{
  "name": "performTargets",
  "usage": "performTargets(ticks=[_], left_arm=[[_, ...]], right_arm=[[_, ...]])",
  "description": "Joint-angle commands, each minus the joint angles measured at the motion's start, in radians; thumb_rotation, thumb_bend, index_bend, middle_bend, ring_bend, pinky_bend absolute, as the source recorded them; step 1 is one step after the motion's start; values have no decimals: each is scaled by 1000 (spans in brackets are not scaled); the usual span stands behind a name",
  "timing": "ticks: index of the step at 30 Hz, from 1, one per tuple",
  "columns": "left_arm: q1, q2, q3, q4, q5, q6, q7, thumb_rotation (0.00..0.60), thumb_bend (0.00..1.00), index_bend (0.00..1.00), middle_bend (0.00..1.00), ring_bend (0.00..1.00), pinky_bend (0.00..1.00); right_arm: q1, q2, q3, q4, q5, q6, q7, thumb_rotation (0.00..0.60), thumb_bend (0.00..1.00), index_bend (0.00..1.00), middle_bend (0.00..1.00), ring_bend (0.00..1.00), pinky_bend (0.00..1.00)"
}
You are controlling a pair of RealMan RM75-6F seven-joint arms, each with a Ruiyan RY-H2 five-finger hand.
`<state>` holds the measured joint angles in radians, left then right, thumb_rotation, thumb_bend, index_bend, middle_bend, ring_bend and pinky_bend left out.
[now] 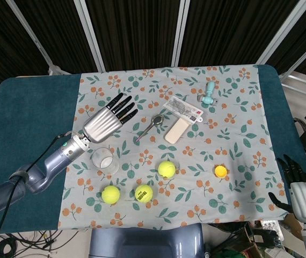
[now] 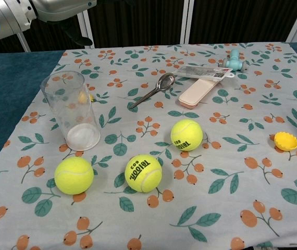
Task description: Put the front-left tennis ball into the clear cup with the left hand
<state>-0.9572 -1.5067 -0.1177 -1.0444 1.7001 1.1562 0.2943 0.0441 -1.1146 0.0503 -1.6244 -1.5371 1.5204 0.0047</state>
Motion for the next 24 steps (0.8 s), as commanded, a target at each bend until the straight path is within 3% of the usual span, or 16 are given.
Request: performTargets(ticks=[1,24], left_arm=[[1,-2,-2,-2,-5,3,-2,600,161,162,145,15,134],[17,23,-21,-24,-45,43,-30,600,161,146,146,56,134]], right_arm=[[0,0,0,1,0,0,1,600,163,0,0,68,240],[2,1,1,1,2,-4,4,600,163,0,0,67,240]])
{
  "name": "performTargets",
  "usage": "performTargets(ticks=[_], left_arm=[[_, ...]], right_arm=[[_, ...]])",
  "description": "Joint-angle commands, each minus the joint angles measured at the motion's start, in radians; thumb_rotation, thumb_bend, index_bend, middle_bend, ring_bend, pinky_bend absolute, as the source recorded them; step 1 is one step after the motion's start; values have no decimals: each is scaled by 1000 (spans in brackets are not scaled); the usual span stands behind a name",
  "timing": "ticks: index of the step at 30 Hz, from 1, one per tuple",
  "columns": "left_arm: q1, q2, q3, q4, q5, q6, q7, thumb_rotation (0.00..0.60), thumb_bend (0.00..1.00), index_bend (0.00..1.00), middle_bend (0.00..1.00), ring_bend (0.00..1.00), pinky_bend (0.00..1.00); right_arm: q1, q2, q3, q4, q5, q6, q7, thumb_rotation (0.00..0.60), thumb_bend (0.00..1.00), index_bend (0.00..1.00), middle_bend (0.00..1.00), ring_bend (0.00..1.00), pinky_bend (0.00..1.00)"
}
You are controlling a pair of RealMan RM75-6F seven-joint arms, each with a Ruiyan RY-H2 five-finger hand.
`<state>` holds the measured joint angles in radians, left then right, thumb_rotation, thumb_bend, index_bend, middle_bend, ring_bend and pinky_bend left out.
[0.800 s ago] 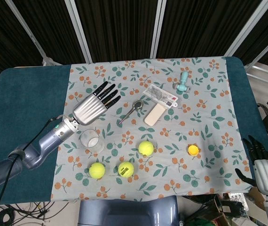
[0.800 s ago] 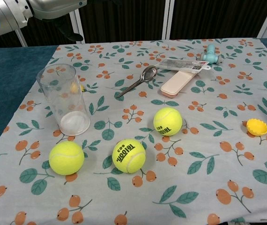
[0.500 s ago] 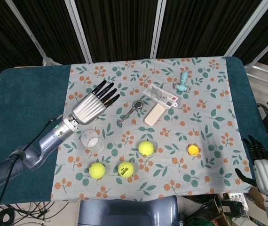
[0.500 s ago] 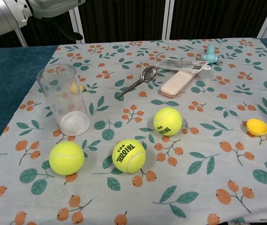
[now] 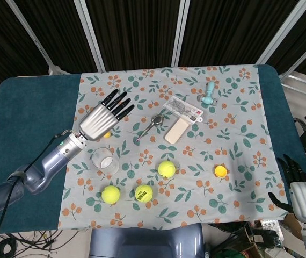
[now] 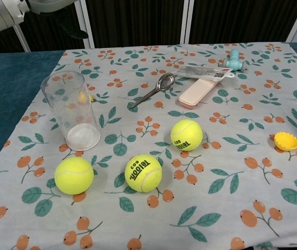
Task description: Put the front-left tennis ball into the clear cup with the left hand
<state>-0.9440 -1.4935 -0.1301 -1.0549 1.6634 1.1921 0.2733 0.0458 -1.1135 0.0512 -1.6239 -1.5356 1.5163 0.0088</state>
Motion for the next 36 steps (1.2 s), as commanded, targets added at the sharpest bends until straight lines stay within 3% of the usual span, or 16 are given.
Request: performTargets(ticks=[1,8,14,19,23,27,31,36], left_arm=[[6,15,-11,-19,-10,11,-11,600,161,145,147,62,134],[36,72,-31,-101,-34,57,-50,600,161,144,162,63,135],[157,151,-56,-306,-135,154,-165,600,161,152,211,92,152],[268,284,14,-500,-166,162,-225,600,159,141,162,66,146],[361,382,90,-629,-116,204,-447,600,149,137,152,54,146],[422,425,159,-610,-8,268,-504,600,81,118,138,27,126],[474,442,242,-613,86,292,-550,600,77,112,133,19,112],[514,425,296,-579,148,305,-557,600,76,113,133,19,112]], right_arm=[[0,0,0,0,1,0,1,600,164,0,0,67,240],[0,-1,1,3,2,0,2,600,164,0,0,67,240],[-1,-2,-1,1,-1,0,-3,600,164,0,0,68,240],[-1,-6,-2,-4,-3,3,-23,600,164,0,0,68,240],[0,-9,-2,-5,-9,6,-44,600,165,0,0,67,240],[-1,-12,0,-6,-3,6,-49,600,164,0,0,67,240],[-2,-10,1,-8,1,6,-51,600,165,0,0,67,240],[-4,-9,1,-9,1,9,-49,600,165,0,0,67,240]])
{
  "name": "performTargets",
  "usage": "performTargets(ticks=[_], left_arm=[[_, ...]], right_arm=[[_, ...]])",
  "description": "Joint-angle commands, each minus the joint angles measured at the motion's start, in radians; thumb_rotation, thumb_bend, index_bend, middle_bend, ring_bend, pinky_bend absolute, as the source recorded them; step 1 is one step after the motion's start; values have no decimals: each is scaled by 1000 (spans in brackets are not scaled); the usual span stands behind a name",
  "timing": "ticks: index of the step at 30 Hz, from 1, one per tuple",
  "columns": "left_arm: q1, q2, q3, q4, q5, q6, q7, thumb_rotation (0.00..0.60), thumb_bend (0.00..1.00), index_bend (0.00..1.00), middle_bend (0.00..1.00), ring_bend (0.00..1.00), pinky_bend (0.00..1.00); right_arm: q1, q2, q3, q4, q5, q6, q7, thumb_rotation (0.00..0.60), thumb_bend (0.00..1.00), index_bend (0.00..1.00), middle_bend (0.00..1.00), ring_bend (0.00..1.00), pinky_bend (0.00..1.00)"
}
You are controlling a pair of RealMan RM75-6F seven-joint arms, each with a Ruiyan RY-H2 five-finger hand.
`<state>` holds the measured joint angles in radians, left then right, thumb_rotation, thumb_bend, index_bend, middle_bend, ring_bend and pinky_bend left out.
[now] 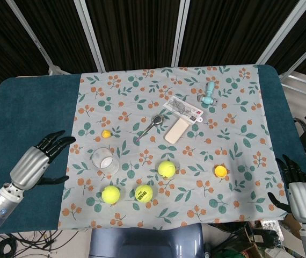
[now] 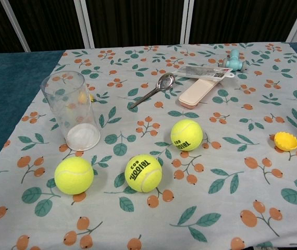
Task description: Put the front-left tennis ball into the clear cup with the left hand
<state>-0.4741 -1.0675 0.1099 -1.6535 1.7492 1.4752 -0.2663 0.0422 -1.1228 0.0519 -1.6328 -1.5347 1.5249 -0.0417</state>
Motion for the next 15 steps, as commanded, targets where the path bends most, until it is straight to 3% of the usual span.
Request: performTargets(ticks=[1,15], left_arm=[[50,-7,61,28,70,24,-18,600,76,114,133,19,112],[69,-137,97,123,149,-35,-2,600,76,124,136,19,115]], right_arm=[[0,1,0,0,1,0,2,600,165,0,0,67,240],[0,2,1,-1,4,-3,6,600,170,0,0,67,240]])
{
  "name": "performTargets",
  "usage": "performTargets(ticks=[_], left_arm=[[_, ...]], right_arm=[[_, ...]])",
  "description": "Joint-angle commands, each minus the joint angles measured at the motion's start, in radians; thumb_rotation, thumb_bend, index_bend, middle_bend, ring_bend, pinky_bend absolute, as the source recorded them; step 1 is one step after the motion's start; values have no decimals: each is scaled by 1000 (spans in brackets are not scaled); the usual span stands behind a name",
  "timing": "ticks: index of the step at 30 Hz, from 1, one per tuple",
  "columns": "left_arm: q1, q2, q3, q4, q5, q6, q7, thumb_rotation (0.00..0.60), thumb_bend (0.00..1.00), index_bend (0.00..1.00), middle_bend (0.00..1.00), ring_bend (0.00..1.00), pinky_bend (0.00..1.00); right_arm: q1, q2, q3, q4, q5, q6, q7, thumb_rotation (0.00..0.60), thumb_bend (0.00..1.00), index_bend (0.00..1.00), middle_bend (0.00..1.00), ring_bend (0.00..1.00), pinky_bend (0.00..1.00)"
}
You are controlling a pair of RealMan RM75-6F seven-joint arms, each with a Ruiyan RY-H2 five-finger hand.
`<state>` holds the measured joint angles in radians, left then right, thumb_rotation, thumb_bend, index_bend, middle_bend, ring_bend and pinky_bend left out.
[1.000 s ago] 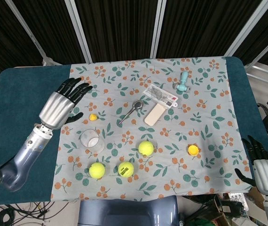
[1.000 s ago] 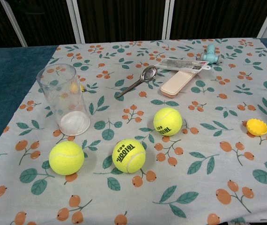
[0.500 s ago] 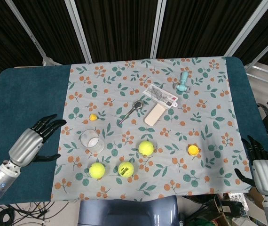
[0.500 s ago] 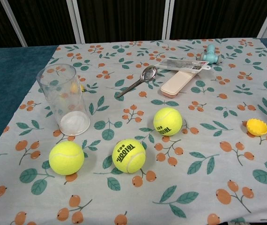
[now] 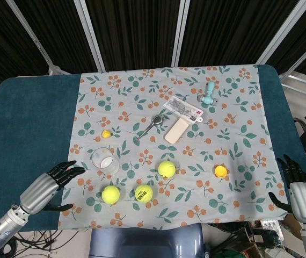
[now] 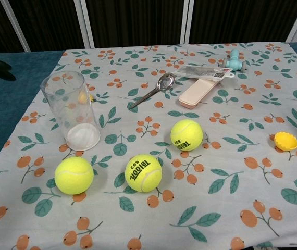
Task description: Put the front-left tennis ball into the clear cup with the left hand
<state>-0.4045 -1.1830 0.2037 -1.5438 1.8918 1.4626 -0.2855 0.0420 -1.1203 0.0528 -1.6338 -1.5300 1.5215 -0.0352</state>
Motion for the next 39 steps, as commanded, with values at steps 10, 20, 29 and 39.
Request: performTargets(ticks=[10,20,29,39], left_arm=[[-42,-115,1,43,0,-158,59,600,77,116,135,20,125],[-92,-228,-31,92,-43,-286,93,600,83,122,138,24,129],[-126,-336,-47,189,-67,-346,78,600,96,163,155,45,157],[-126,-409,-45,264,-64,-317,90,600,290,279,347,268,457]], right_arm=[[-1,1,1,1,2,1,5,600,172,0,0,67,240],[-1,3,2,0,5,0,11,600,173,0,0,68,240],[-2,5,5,0,10,0,16,600,174,0,0,67,240],[-3,3,9,0,18,0,18,600,174,0,0,68,240]])
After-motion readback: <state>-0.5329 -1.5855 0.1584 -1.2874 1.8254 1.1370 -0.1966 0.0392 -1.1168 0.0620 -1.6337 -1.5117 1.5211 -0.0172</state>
